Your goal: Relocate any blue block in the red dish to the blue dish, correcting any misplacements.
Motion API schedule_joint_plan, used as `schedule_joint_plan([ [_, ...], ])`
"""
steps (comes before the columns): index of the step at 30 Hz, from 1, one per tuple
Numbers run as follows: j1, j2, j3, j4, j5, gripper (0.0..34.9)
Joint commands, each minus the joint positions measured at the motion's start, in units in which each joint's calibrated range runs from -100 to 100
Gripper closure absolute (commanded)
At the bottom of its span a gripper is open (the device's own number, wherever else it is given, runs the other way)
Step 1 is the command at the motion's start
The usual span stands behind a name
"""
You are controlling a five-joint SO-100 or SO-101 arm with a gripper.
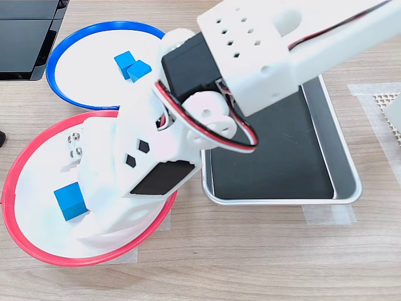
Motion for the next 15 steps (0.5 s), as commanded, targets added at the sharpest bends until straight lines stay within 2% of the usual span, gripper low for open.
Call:
schedule_joint_plan([
  [1, 0.2, -0.1, -3.1, -0.5, -0.2, 9.0],
  [6, 0.4, 0.1, -3.0, -0.5, 0.0, 10.4],
  [10, 0.6, 0.8, -3.2, -0.5, -0.2, 15.4],
  [13, 0.3, 0.9, -3.2, -0.3, -0.2, 20.4],
  [15, 0.2, 1.0, -3.2, -0.1, -0.4, 22.1],
])
